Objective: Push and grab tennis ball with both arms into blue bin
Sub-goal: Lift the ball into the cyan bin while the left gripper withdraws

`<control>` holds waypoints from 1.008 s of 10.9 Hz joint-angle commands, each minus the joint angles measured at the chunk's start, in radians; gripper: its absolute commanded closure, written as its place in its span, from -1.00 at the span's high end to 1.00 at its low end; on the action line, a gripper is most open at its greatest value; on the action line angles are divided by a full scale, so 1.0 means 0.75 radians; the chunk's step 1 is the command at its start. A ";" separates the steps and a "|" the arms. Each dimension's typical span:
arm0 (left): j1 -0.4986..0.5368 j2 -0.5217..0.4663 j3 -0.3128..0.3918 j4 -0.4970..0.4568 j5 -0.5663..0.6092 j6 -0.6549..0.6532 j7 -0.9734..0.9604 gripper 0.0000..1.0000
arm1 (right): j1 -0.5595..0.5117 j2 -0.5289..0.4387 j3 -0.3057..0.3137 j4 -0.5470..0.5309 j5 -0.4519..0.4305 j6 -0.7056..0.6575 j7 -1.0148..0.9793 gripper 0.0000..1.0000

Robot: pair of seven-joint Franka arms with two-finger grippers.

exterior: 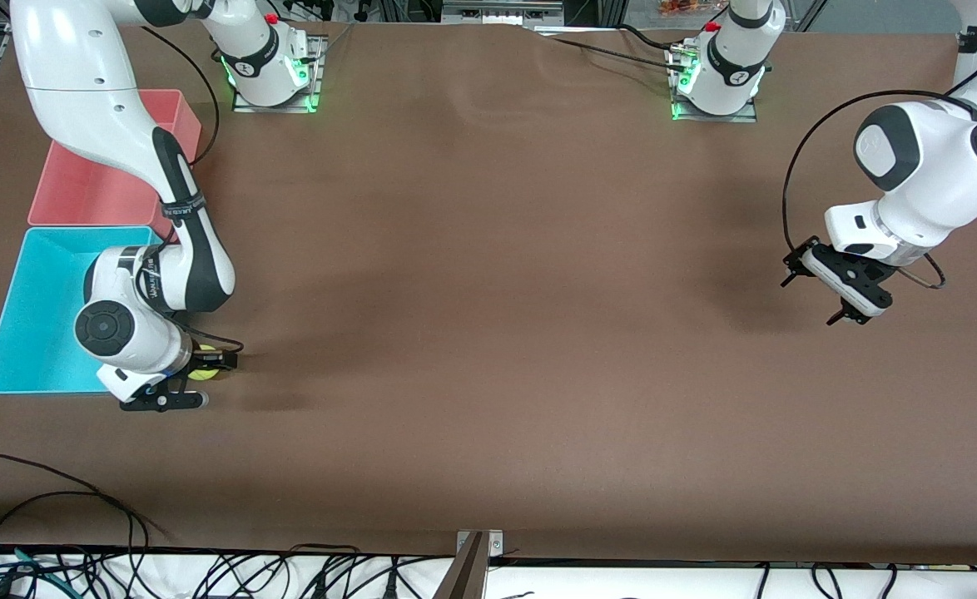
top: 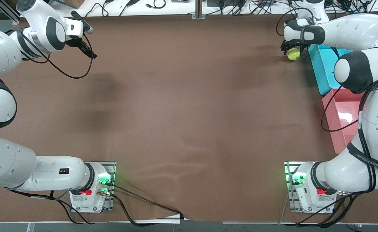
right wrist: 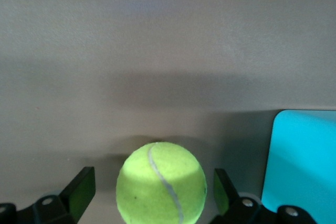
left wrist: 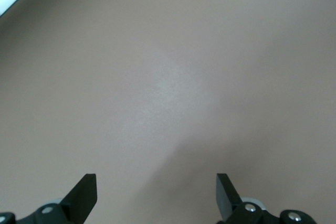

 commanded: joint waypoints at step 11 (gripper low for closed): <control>-0.008 -0.303 -0.048 0.327 0.285 -0.792 -1.088 1.00 | -0.001 -0.125 -0.004 0.123 -0.029 -0.264 -0.015 -0.49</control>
